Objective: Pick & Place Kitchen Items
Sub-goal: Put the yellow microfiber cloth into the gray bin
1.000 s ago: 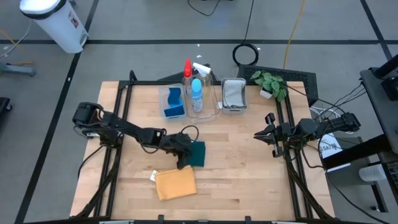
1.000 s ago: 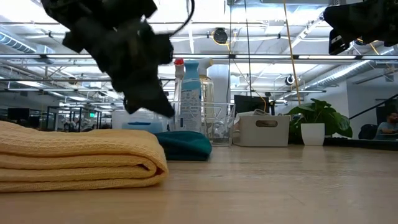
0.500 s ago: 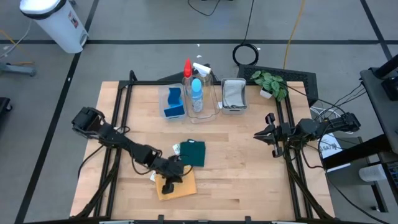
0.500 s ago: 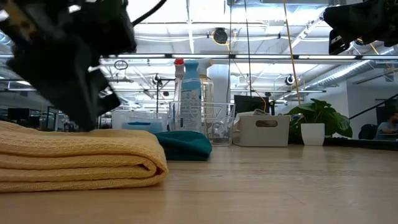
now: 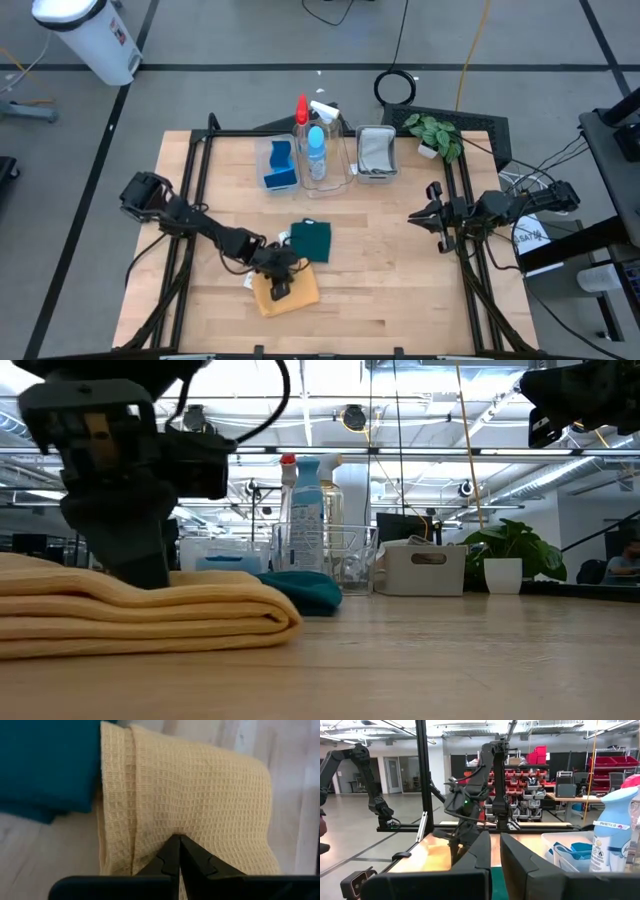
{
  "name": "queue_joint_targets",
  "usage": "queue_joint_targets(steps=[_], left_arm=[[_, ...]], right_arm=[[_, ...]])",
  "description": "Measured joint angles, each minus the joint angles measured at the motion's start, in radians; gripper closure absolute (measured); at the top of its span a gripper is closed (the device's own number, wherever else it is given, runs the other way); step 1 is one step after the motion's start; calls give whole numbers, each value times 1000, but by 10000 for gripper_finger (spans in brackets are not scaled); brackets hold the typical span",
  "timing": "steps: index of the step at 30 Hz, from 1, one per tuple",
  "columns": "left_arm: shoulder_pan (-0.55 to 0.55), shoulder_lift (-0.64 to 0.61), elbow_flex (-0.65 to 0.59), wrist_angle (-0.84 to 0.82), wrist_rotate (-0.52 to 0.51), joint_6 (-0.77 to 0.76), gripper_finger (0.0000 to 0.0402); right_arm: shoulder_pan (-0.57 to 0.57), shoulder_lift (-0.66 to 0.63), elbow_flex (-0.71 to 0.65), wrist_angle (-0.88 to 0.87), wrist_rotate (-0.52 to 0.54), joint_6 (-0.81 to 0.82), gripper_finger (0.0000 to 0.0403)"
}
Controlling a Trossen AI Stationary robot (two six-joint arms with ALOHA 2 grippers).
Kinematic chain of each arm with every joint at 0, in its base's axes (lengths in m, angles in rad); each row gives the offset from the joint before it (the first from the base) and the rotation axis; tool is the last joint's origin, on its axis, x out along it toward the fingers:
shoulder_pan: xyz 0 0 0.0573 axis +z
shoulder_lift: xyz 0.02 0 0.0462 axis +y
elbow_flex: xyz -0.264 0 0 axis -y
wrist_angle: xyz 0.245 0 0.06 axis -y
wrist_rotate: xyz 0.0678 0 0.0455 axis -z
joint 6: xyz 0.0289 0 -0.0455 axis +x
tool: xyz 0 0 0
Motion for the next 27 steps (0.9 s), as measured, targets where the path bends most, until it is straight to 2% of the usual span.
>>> queue_joint_targets(steps=[8,15,19,23,27], left_arm=[[11,-7,2,-172,90,-255,387],[47,-31,-3,-222,174,-463,395],[85,-78,-5,-304,146,-666,395],[98,-126,-6,-535,101,-863,398],[94,-186,-8,-600,43,-911,393]], right_arm=[[0,1,0,-1,0,0,387],[0,1,0,0,0,1,387],[0,4,0,0,0,1,387],[0,5,0,0,0,1,387],[0,5,0,-2,0,1,387]])
